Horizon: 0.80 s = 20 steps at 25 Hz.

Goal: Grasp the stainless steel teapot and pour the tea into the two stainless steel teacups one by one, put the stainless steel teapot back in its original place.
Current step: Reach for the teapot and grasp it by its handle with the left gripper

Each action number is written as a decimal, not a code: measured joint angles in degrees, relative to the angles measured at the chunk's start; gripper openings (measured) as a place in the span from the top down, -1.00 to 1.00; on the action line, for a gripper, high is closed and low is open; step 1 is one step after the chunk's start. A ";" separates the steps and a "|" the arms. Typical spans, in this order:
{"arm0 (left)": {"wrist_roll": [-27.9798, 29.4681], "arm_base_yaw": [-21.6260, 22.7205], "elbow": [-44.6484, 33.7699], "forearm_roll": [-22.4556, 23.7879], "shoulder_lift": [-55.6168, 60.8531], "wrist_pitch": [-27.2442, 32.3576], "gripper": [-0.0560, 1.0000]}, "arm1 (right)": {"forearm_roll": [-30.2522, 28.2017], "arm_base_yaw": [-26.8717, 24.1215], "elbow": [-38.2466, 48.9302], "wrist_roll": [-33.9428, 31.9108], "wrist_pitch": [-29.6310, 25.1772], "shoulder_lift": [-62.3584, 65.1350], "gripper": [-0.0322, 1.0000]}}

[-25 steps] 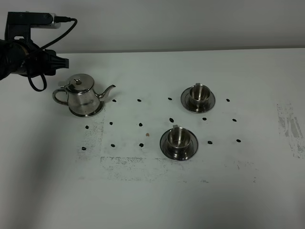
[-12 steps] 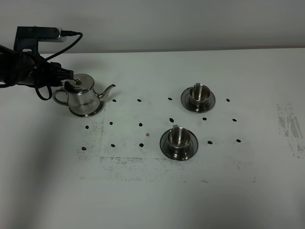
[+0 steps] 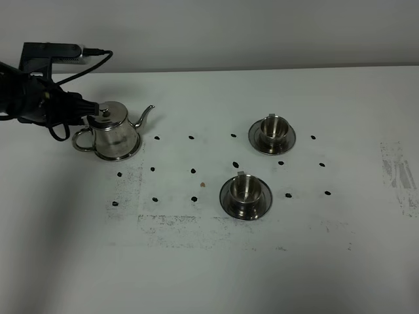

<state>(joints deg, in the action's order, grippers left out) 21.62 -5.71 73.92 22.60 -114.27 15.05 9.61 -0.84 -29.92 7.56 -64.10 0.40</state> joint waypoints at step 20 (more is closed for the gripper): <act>-4.55 -1.26 0.00 -0.09 0.00 7.25 -0.11 | 0.00 0.00 0.00 0.00 0.00 0.00 0.18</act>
<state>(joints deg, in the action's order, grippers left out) 17.07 -6.97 73.92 22.51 -114.27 22.30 9.61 -0.84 -29.92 7.56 -64.10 0.40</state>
